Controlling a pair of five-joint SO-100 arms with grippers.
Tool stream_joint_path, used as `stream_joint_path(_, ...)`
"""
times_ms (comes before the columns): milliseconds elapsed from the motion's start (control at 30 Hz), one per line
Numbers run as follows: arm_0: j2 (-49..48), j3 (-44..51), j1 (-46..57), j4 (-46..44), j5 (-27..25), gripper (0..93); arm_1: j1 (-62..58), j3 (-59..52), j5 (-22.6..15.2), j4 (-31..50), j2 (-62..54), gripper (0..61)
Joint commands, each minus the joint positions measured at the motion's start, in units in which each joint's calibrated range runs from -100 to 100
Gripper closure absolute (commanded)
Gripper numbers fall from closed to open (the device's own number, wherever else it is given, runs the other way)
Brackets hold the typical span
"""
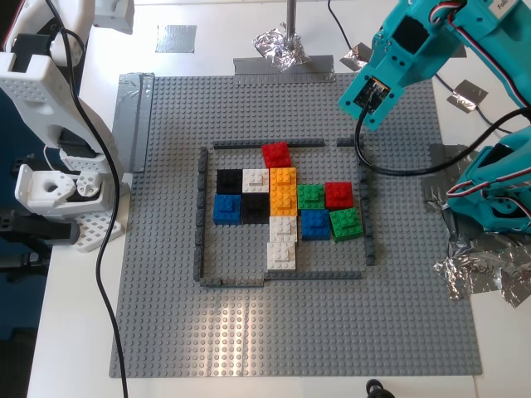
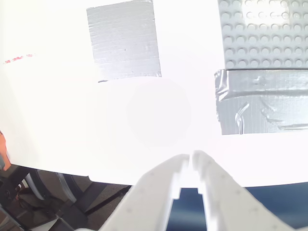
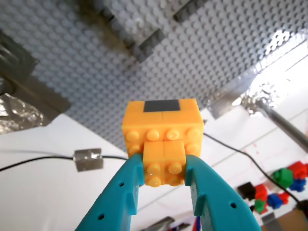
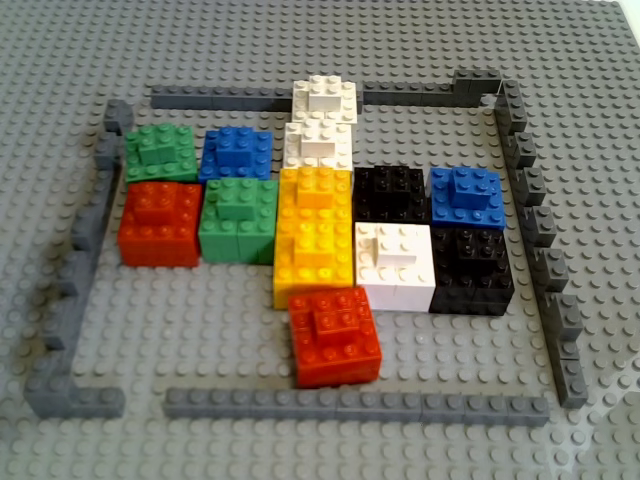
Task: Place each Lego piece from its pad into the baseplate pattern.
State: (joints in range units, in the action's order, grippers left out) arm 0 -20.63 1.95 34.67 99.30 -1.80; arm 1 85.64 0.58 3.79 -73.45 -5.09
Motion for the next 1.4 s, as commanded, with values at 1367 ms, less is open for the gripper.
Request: stream_joint_path(1367, 4.9, -9.7, -47.7, -6.1, 10.1, 92.7, 0.2, 0.1, 0.3, -1.6, -4.3, 61.2)
